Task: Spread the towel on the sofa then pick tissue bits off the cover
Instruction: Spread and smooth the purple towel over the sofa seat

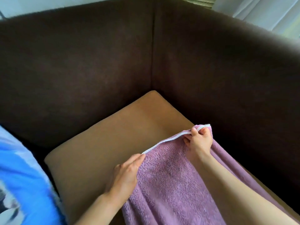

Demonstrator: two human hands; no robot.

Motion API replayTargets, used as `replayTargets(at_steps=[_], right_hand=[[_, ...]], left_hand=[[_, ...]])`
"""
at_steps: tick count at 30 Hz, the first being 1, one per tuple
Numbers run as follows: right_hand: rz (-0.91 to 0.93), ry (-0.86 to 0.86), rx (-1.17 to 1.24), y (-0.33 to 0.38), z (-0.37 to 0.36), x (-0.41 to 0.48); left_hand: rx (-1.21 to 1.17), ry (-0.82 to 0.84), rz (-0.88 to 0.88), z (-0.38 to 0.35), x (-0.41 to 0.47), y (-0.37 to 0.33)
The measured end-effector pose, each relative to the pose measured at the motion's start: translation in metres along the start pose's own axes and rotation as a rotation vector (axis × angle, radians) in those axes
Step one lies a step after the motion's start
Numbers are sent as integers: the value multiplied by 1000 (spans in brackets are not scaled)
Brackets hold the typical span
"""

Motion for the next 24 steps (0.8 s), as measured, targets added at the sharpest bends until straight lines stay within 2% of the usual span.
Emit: replayTargets(at_steps=[14,24], right_hand=[[-4,139,-58,-24,-168,5],[6,229,-74,-45,-256,2]], left_hand=[[201,-53,-34,29,109,100],[323,-101,-53,40,160,165]])
Point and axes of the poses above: each hand's wrist, its own x-axis towards the middle knuckle, its own z-axis out of the back of the hand, y = z × x, the point moved 7 cm from there along x, towards the middle knuckle, and after that the axes turned 15 degrees about -y, right-handed, at the moved point
